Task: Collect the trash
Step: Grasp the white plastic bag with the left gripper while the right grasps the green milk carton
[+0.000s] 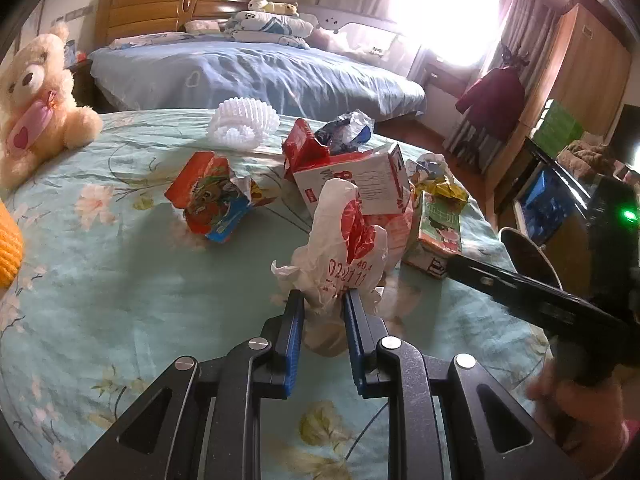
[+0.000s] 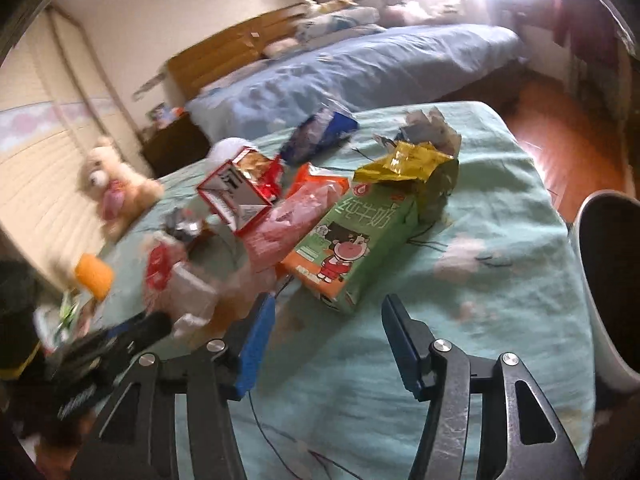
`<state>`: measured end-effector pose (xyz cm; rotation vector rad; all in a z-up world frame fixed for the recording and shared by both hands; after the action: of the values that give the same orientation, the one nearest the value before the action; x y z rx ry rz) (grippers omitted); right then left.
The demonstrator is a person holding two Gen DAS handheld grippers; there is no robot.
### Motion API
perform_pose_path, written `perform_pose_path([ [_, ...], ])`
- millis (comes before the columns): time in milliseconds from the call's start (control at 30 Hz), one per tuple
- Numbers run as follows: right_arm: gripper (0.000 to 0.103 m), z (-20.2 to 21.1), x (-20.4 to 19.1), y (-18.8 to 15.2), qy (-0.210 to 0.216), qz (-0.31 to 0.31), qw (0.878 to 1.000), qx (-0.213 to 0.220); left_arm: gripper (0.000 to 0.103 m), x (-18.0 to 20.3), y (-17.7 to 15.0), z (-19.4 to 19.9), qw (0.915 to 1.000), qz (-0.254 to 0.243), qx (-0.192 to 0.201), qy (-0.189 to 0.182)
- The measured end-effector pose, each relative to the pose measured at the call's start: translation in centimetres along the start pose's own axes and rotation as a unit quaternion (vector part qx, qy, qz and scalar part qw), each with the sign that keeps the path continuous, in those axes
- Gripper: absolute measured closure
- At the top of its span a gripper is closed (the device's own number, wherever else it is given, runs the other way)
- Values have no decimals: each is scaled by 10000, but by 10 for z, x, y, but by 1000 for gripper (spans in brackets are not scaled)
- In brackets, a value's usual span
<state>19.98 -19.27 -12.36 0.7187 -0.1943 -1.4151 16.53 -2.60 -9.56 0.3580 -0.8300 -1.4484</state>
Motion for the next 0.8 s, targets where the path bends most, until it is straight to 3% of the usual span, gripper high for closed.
perform_pose_path([
  [100,45,-14,-3,2,43,-421,9991,-61,84,-3,-2,3,10000,13,1,-27],
  [233,33,-22,-6,9,-400,-620,9972,97,84,-6,-4,3,9999,55,-49,-92],
  [300,33,-26,-4,13,-435,-678,9967,139,84,-6,-5,3,9999,50,-57,-114],
  [400,46,-30,3,12,-399,-708,9967,55,84,-5,-6,4,9998,54,-65,-156],
  [633,48,7,15,-6,37,-361,9993,-94,84,0,-7,5,9997,27,-38,-235],
  [800,49,36,31,-24,-36,-192,9997,-124,84,12,-8,2,9994,-46,-77,-331],
])
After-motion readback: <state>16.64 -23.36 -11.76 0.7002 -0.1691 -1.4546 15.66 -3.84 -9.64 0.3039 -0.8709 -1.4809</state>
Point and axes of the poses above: each gripper's, at about its wrist camera, not at the fingertips, and z roughly against the way its jaws point, x to its right, y to its top, the point moved 4 cm from there along -z, roughly the way its jaws point, and after that the axes turned 1 degree about x, right-handed, at the moved point
